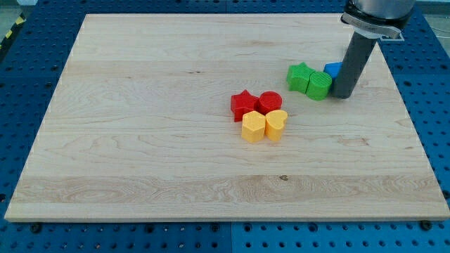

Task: Place the blue triangle at the top of the green circle

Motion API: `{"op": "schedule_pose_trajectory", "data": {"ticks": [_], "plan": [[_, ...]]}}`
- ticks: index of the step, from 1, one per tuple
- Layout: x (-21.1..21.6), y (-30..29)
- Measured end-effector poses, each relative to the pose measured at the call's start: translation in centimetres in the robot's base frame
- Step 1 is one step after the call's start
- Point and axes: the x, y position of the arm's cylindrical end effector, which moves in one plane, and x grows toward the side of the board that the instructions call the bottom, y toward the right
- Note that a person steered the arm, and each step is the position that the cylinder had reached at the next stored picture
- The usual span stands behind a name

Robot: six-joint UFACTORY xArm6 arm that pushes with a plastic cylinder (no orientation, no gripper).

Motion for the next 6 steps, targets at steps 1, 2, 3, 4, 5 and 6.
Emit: {"op": "schedule_pose_trajectory", "data": {"ticks": [1,2,3,4,5,6], "plan": [[0.1,1.0],[0.1,3.2],[-0.9,7.6],[-2.6,9.1],[-3.3,8.5],[-2.3,8.5]]}}
